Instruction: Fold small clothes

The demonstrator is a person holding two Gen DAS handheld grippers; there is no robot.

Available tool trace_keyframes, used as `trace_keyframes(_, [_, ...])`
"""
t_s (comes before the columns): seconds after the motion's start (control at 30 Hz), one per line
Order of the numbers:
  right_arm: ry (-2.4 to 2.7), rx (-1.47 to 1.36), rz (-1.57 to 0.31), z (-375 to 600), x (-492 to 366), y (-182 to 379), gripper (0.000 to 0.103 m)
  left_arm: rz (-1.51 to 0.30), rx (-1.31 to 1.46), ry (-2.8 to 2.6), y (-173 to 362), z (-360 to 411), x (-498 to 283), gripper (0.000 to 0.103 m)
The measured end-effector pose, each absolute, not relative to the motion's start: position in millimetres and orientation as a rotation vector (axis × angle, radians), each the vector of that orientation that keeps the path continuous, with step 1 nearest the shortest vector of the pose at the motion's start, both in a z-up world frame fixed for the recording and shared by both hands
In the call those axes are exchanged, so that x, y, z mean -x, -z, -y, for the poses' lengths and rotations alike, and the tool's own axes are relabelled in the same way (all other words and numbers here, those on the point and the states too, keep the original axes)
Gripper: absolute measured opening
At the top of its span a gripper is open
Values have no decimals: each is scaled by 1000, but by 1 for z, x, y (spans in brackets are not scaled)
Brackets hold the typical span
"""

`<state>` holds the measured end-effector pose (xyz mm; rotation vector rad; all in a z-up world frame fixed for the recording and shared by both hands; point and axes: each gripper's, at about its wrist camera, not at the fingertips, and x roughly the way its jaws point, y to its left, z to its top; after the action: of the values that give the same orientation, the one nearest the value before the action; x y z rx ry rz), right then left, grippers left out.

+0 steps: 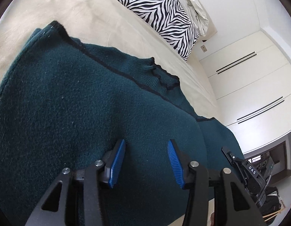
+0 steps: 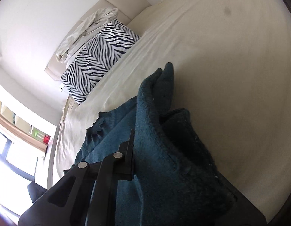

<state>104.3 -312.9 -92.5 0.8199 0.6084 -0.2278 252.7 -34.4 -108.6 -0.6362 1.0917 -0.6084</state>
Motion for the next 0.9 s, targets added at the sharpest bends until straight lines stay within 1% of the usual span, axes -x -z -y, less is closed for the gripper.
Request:
trace_keyframes(0.07, [143,-636,-617,269,-120,65,11,-1082,742,609,111,16,-252,50])
trace_keyframes(0.13, [25,-409,-631,209,-132,46,11,-1059,845,616,113,-4,-251,53])
trace_keyframes(0.17, [-34,-285,-653,176,-137,43,11,-1050,899,620,115,-13,-251,58])
trace_keyframes(0.2, [-77,-161,-682,145,-141,47,11,-1046,953,626,118,-22,-251,61])
trace_keyframes(0.27, [-118,55,-727,96,-143,67,10,-1048,1038,656,122,-34,-252,62])
trace_keyframes(0.3, [-123,137,-740,78,-142,79,10,-1052,1051,675,123,-36,-251,65])
trace_keyframes(0.37, [-118,232,-754,58,-139,98,10,-1062,1056,700,122,-37,-252,68])
trace_keyframes(0.47, [-92,280,-733,50,-133,107,11,-1094,1057,702,121,-35,-258,72])
trace_keyframes(0.53, [-95,283,-717,51,-130,105,11,-1120,1035,694,120,-28,-266,72])
trace_keyframes(0.67, [-107,381,-681,34,-120,109,12,-1177,936,663,115,-9,-278,70])
trace_keyframes(0.73, [-121,425,-667,29,-112,111,14,-1190,900,676,112,-3,-281,53])
trace_keyframes(0.77, [-125,453,-663,27,-108,113,15,-1213,894,685,113,0,-284,29])
trace_keyframes(0.8, [-125,487,-659,23,-104,115,15,-1233,883,680,116,1,-286,13])
trace_keyframes(0.9, [-131,604,-615,13,-88,118,15,-1245,837,675,115,4,-287,14])
